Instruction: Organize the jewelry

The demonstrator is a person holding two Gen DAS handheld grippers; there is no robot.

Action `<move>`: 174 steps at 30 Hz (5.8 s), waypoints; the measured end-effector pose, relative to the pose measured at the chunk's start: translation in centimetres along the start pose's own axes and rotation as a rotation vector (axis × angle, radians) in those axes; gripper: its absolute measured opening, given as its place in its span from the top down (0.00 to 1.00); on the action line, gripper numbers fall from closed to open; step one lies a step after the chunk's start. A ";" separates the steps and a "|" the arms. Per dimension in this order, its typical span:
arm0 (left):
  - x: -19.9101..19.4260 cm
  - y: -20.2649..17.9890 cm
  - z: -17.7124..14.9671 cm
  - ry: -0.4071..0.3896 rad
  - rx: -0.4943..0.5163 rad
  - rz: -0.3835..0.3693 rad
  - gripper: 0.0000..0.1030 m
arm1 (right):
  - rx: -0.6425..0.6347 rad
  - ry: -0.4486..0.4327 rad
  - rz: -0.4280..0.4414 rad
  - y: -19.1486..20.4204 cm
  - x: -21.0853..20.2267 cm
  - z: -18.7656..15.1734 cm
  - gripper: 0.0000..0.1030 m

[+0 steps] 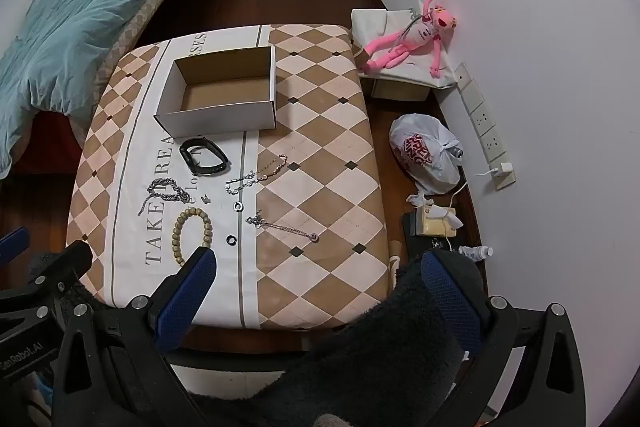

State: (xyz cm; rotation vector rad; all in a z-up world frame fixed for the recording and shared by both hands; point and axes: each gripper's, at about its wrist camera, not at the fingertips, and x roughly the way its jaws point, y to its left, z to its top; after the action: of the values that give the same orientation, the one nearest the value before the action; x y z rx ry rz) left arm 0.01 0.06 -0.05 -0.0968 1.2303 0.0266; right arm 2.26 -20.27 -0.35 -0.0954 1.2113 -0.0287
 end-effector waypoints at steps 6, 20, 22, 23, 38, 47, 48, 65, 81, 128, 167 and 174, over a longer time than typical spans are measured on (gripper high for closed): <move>0.3 0.2 0.2 0.003 0.004 0.011 0.00 | -0.004 -0.005 -0.009 0.1 -0.1 0.0 0.00; -0.6 0.4 0.3 -0.018 0.007 0.028 0.00 | -0.002 -0.009 -0.002 -0.1 -0.3 0.0 0.00; -0.7 0.4 0.3 -0.019 0.008 0.029 0.00 | -0.002 -0.010 -0.002 -0.3 -0.2 0.0 0.00; -0.7 0.4 0.3 -0.019 0.007 0.030 0.00 | -0.002 -0.010 -0.002 -0.2 -0.4 0.0 0.00; -1.0 0.3 0.3 -0.030 0.009 0.036 0.00 | -0.002 -0.020 0.002 0.0 -0.8 0.2 0.00; -1.2 0.4 0.6 -0.031 0.006 0.034 0.00 | -0.004 -0.022 0.002 -0.1 -1.1 0.3 0.00; -1.2 0.4 0.5 -0.032 0.006 0.035 0.00 | -0.004 -0.022 0.003 -0.1 -1.1 0.3 0.00; -1.2 0.5 0.5 -0.034 0.005 0.033 0.00 | -0.002 -0.021 0.003 -0.1 -1.2 0.3 0.00; -1.3 0.6 0.5 -0.034 0.005 0.033 0.00 | -0.004 -0.022 0.003 -0.1 -1.3 0.3 0.00; 15.4 1.1 0.6 0.206 0.062 0.115 0.06 | 0.119 0.197 -0.013 -3.5 17.5 0.0 0.01; 9.6 0.7 2.7 0.057 0.034 -0.070 0.94 | 0.193 -0.007 0.283 -1.6 12.6 0.4 0.91; 7.6 0.8 5.6 -0.022 0.026 -0.109 0.94 | 0.145 -0.088 0.347 -1.1 8.4 4.5 0.91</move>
State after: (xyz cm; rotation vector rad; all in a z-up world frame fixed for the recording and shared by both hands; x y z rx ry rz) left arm 7.79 1.14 -5.37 -0.1400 1.2018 -0.0826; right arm 9.47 -21.69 -6.49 0.2386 1.1203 0.1894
